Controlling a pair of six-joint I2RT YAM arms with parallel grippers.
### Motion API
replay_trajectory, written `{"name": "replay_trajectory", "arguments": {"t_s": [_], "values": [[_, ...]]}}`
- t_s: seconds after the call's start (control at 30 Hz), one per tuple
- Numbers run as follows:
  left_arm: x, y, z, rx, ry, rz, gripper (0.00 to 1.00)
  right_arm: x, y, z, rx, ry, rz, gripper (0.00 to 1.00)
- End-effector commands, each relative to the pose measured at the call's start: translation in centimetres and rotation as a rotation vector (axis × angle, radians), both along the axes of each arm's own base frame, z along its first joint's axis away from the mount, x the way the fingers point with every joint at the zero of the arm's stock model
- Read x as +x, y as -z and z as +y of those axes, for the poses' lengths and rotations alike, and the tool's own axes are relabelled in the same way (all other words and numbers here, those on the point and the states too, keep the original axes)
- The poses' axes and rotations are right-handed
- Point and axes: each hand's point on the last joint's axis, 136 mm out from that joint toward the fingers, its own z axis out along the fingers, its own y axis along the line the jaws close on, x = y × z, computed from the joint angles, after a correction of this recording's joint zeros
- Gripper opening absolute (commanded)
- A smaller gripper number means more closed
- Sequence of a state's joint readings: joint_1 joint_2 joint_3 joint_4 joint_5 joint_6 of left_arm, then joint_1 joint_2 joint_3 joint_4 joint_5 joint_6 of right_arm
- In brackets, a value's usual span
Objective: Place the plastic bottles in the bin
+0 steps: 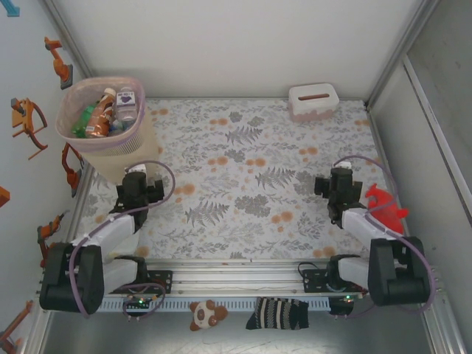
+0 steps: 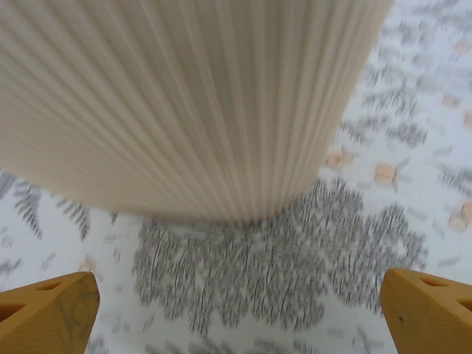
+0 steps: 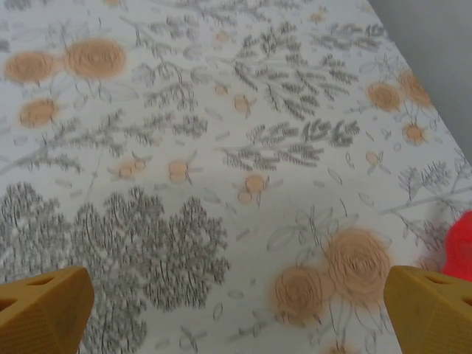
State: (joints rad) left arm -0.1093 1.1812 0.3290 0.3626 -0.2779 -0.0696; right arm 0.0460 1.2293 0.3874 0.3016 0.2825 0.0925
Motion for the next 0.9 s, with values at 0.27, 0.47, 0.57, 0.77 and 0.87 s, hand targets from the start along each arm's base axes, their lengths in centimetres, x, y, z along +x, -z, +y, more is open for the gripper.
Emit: {"name": "replay_trajectory", "arguments": {"t_s": [0.27, 0.47, 0.57, 0.77, 0.87], "values": [[5.6, -2.4, -1.0, -0.116, 0.141, -0.259, 0.97, 3.8, -3.6, 0.9, 0.109, -0.123, -0.26, 0.99], [5.9, -1.0, -1.2, -0.179, 0.186, -0.24, 0.97, 4.6, -3.6, 1.4, 0.142, -0.171, -0.266, 0.99], [6.5, -0.9, -2.5, -0.185, 0.264, -0.216, 0.97, 4.8, -3.0, 1.6, 0.129, -0.196, -0.295, 1.0], [6.6, -0.7, -2.8, -0.171, 0.273, -0.189, 0.97, 5.8, -1.0, 2.6, 0.143, -0.26, -0.27, 0.99], [6.6, -0.7, -2.8, -0.169, 0.272, -0.192, 0.97, 5.8, -0.8, 2.4, 0.141, -0.245, -0.249, 0.99]]}}
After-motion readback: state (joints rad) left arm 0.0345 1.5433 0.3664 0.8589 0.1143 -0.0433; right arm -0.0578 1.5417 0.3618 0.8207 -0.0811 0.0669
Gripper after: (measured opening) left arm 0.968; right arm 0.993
